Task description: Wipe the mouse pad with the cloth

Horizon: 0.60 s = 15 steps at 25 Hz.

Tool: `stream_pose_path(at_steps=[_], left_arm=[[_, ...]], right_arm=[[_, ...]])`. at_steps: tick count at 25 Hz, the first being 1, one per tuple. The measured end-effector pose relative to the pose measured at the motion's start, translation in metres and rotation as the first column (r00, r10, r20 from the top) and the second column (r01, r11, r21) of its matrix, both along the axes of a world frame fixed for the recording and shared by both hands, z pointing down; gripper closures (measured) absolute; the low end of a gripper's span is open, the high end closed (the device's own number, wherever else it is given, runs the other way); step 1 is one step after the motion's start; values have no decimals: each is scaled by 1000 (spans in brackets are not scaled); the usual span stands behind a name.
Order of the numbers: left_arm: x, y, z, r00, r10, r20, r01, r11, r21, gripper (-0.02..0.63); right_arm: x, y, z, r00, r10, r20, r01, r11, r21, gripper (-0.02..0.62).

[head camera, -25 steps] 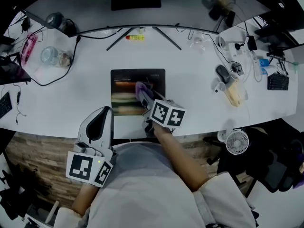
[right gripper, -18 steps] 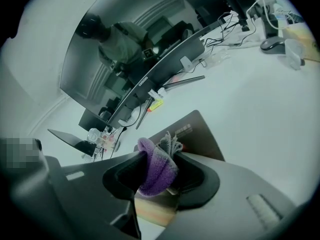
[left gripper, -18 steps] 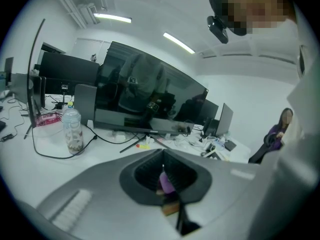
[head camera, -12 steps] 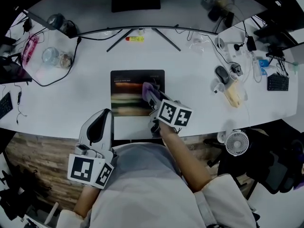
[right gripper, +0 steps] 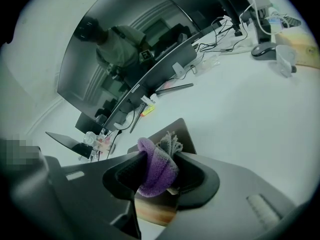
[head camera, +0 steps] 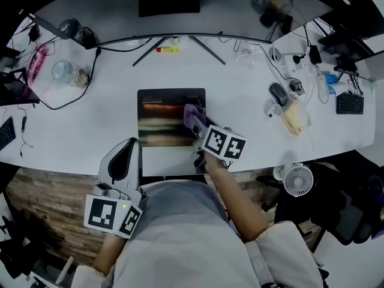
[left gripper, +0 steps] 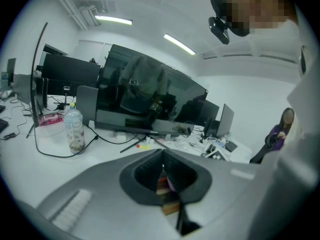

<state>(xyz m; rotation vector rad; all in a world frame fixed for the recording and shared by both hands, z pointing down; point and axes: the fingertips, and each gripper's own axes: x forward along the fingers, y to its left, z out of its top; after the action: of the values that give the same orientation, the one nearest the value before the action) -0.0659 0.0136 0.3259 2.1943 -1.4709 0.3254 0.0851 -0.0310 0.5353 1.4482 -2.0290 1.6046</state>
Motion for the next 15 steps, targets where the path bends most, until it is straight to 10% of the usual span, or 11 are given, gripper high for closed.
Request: stream_pose_path(at_steps=[15], left_arm=[[5,1,-1,1000,-11,3,11,1000,6,606]], right_arm=[[29,10,0,999,18,-30,-18,1000,-8,437]])
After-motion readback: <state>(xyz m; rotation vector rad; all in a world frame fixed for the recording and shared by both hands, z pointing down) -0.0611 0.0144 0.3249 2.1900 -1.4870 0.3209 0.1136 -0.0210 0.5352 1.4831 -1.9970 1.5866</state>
